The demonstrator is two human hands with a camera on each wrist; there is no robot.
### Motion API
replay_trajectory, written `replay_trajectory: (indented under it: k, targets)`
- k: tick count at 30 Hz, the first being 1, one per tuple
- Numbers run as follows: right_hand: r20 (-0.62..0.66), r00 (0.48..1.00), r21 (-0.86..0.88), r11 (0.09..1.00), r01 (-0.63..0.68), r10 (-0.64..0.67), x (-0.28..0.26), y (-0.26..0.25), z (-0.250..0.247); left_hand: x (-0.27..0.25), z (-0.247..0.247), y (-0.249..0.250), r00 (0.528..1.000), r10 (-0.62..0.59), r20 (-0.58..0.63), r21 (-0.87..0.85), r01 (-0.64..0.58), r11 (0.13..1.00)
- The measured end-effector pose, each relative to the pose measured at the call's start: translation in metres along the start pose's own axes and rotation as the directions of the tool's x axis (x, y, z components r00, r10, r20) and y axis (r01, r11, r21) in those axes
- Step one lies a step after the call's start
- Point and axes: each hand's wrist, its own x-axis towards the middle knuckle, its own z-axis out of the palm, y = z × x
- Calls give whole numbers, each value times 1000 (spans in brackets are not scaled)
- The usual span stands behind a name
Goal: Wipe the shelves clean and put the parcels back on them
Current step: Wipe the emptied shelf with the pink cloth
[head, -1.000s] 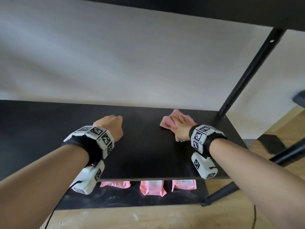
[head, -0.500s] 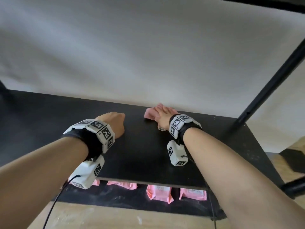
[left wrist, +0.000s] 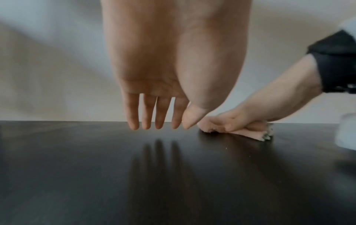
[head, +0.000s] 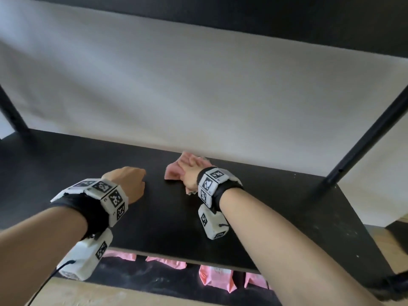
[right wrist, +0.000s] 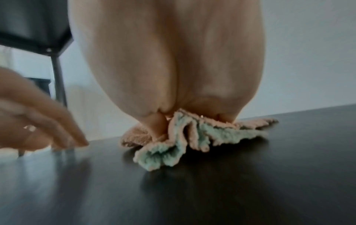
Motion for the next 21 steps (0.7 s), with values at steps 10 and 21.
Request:
replay_trajectory:
  k: [10,21]
  targets:
    - [-39,957,172,946,-276,286,-61,136,-29,16,-6,50,995,93,-23,3,-93,996]
    - [-132,904,258,895,-364,406,-179,98,40,-10,-22,136,919,393,-13,-71,-393,917]
